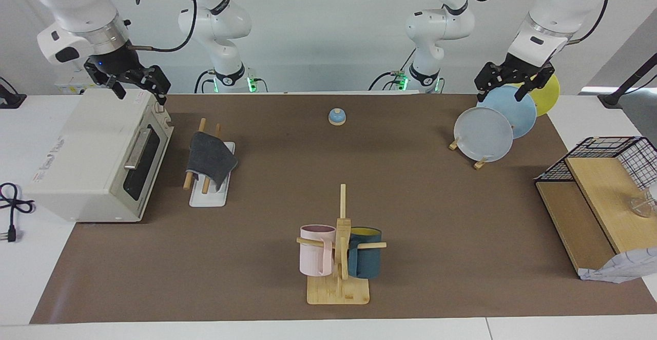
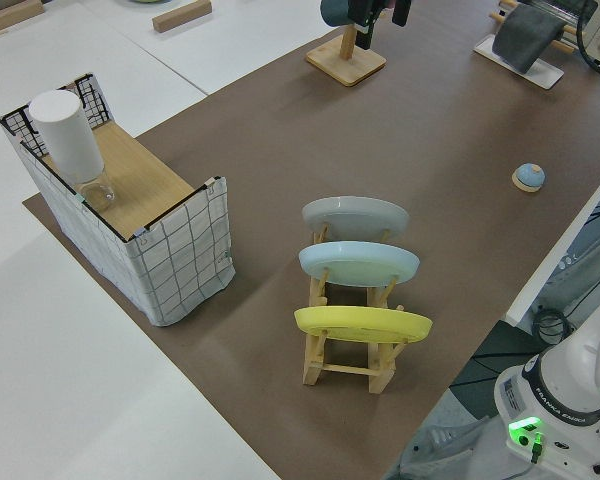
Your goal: Fold towel and hang on rack
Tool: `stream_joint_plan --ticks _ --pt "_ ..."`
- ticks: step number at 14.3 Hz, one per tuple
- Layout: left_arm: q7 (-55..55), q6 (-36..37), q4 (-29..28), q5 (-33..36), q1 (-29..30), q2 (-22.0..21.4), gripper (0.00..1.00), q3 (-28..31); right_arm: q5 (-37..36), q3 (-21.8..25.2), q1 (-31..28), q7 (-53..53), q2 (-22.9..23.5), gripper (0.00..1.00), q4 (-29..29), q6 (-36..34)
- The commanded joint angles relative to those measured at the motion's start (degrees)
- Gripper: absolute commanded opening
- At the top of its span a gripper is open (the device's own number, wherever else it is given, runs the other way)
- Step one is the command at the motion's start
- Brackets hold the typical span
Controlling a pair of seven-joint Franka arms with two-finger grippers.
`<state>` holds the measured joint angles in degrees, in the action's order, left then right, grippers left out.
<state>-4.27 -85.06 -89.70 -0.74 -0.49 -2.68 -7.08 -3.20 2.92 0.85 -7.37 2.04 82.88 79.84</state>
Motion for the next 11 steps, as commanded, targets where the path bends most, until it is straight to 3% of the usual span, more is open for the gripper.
stream_joint_plan --ticks 1,6,9,11 --pt "0.1 0.3 -1.5 1.1 -0.5 -2.5 1.00 0.8 0.1 -0.8 -1.3 0.7 -1.5 1.00 1.9 0.9" --pt "-1.8 -0.6 -1.8 1.0 -0.6 -3.6 1.00 0.7 0.1 -0.8 -1.4 0.7 -1.7 1.00 1.9 0.9" --pt "-1.8 0.2 -0.2 1.0 -1.4 3.4 1.00 0.8 0.2 -0.8 -1.4 0.9 -1.7 1.00 1.9 1.1" --pt "-1.6 1.6 1.1 1.0 -1.3 3.9 1.00 1.1 0.6 -0.7 -1.4 0.9 -2.4 1.00 4.5 2.1"
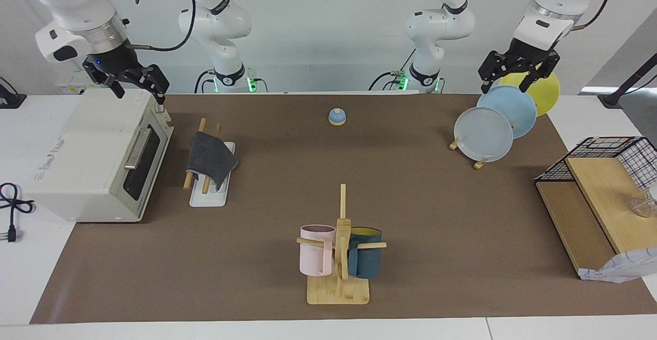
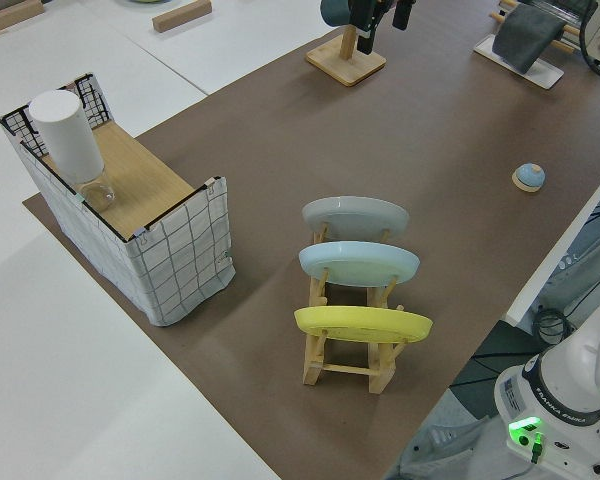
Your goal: Fold towel and hang on rack
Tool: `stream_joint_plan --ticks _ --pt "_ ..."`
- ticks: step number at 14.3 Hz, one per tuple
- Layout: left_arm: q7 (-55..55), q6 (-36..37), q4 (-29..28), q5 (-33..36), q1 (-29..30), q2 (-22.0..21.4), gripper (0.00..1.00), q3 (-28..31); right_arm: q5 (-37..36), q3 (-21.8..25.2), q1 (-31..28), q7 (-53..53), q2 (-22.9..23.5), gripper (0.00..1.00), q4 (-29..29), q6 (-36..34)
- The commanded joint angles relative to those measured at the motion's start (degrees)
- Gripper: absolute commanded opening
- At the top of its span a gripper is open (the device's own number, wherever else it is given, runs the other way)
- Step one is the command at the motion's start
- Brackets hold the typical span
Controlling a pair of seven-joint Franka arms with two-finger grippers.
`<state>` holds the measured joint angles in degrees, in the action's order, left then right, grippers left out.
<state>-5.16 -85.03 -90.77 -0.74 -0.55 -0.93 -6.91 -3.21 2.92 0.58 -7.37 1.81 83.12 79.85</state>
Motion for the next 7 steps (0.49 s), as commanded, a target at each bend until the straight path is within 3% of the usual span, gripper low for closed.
stream_joint_plan --ticks 1,7 --pt "-0.6 1.5 2.5 0.9 -1.1 1.2 1.00 0.8 0.5 -0.6 -1.1 0.9 -2.5 1.00 6.2 4.2" --pt "-0.8 1.0 1.4 0.7 -0.5 -3.2 1.00 0.7 0.1 -0.5 -1.3 0.9 -2.7 1.00 8.0 5.3"
